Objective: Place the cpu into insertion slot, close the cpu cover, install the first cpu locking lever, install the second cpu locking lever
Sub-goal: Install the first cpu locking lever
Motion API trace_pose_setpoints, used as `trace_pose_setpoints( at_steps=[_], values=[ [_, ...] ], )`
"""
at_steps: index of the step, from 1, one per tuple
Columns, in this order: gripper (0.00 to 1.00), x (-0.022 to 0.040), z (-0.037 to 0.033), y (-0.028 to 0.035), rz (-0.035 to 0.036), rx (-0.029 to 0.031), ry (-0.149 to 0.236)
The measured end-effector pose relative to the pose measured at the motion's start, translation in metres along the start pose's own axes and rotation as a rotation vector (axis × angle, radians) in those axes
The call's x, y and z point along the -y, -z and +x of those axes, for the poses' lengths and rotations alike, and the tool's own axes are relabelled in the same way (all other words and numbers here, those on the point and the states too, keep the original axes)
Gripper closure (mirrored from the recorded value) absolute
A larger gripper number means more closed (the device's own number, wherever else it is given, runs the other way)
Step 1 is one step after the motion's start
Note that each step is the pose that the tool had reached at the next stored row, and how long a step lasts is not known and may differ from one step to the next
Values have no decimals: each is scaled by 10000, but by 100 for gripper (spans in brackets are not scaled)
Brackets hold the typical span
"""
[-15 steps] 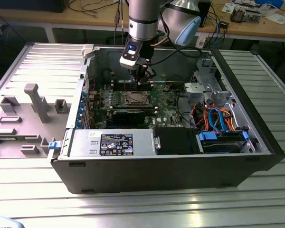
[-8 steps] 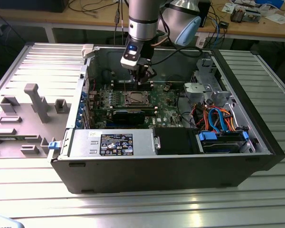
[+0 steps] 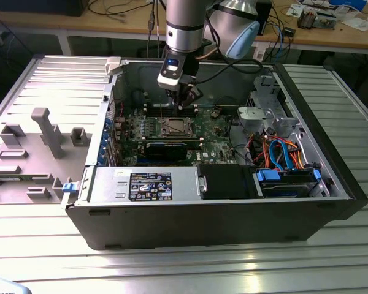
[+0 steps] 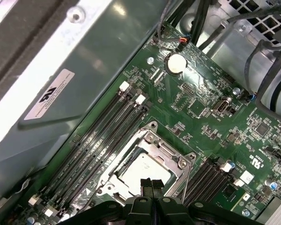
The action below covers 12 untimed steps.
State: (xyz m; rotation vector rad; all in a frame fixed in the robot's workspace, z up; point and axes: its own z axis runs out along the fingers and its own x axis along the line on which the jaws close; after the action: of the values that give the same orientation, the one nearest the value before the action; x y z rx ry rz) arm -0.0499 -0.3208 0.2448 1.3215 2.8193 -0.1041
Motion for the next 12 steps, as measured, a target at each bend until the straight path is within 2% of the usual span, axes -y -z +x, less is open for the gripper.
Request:
trace_pose_setpoints(
  at_steps=[12],
  values=[
    [89,0,0,0,-32,30,600]
  ],
)
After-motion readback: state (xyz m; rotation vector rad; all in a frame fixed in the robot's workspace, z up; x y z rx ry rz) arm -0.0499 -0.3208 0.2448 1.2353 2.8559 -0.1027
